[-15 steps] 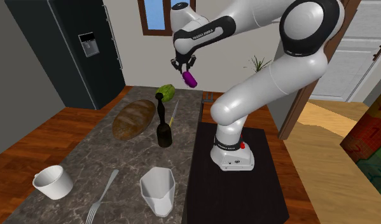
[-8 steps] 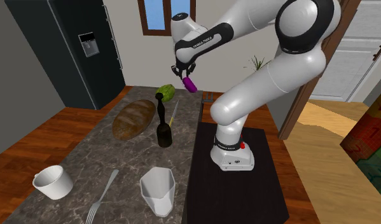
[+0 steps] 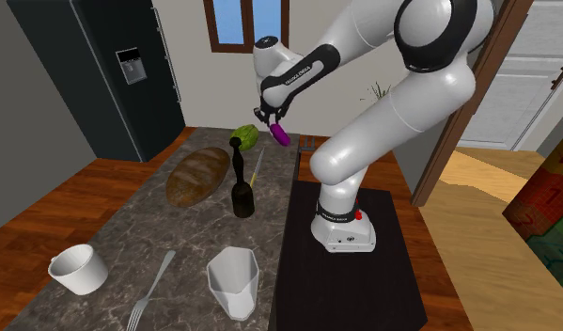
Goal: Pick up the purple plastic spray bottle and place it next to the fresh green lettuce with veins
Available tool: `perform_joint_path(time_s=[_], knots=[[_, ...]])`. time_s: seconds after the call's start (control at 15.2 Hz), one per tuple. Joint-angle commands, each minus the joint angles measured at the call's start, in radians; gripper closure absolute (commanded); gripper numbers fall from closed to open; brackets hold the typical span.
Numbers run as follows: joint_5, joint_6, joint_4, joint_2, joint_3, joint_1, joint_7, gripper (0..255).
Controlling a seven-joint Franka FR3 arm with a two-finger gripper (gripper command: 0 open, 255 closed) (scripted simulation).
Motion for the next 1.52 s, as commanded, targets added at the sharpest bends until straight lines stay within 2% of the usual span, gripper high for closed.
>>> perform_joint_path(time_s=[0.0, 0.53, 0.99, 1.45], knots=[[-0.015, 0.035, -0.018, 0.018, -0.001, -0.008, 0.014, 255], [-0.089, 0.177, -0.066, 0.115, 0.004, -0.05, 0.084, 255], [-0.181, 0.304, -0.089, 0.223, 0.027, -0.105, 0.171, 255], [-0.181, 0.304, -0.089, 0.223, 0.026, -0.105, 0.171, 255]])
